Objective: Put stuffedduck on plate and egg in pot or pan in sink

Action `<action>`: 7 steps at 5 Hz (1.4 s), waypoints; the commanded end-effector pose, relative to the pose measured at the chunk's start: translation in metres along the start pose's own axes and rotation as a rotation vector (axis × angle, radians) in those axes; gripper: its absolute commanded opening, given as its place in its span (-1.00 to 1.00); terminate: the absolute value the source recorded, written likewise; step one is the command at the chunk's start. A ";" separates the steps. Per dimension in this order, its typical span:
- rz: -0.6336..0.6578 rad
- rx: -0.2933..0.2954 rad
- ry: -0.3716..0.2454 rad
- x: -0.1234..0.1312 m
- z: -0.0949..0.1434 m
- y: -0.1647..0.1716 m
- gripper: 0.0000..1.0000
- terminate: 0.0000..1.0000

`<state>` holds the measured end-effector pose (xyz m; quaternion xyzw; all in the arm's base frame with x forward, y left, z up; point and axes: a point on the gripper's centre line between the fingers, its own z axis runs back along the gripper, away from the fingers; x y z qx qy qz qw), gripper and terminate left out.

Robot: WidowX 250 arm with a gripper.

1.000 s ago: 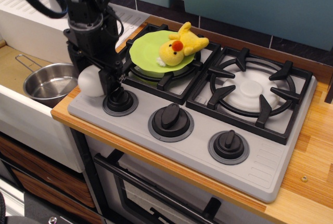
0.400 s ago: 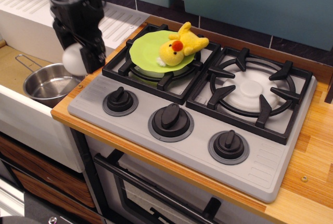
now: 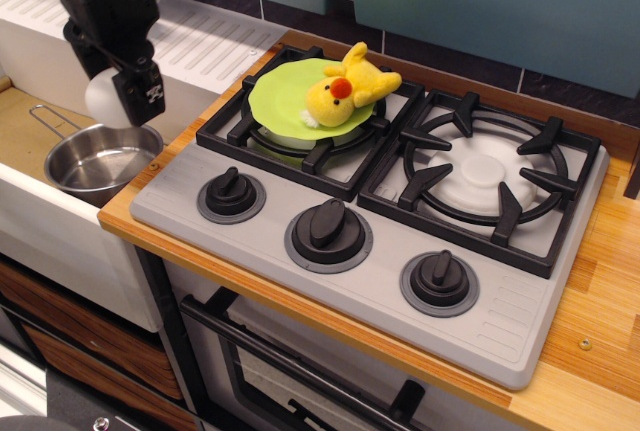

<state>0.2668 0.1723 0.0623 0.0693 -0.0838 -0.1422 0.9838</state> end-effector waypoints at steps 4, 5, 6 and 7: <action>-0.032 -0.014 -0.146 -0.008 -0.058 0.043 -1.00 -1.00; -0.028 0.004 -0.144 -0.011 -0.058 0.042 1.00 -1.00; -0.007 0.019 -0.094 -0.014 -0.041 0.036 1.00 -1.00; -0.004 0.021 -0.063 -0.011 -0.021 0.033 1.00 -1.00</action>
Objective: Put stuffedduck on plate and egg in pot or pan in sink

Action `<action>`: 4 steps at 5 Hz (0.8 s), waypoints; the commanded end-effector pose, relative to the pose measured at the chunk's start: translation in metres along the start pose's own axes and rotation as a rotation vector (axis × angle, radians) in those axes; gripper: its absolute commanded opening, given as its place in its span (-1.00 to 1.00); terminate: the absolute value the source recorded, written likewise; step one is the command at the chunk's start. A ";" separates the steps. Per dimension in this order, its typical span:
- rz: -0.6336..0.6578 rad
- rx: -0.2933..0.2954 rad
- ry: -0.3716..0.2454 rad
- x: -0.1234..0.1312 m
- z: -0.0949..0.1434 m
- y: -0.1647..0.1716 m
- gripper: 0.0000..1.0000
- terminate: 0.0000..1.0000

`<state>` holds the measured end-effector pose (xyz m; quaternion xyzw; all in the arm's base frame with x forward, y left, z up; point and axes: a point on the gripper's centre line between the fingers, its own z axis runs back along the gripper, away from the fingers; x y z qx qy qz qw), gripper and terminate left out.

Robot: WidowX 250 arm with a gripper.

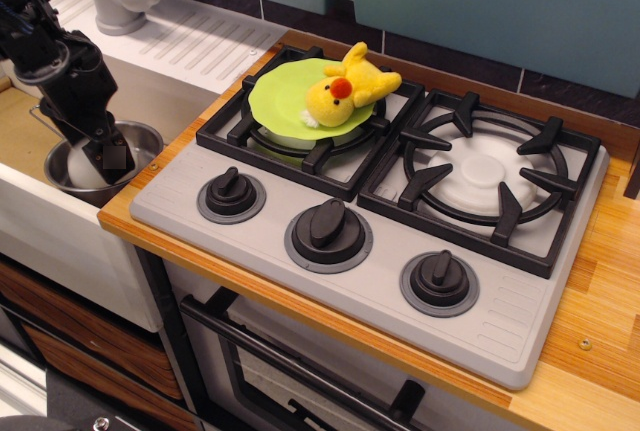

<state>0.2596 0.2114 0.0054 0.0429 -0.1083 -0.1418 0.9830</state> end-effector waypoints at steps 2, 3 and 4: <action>-0.020 0.095 0.107 0.033 0.104 -0.001 1.00 -1.00; -0.039 0.097 0.173 0.044 0.139 -0.009 1.00 -1.00; -0.039 0.097 0.173 0.044 0.139 -0.009 1.00 -1.00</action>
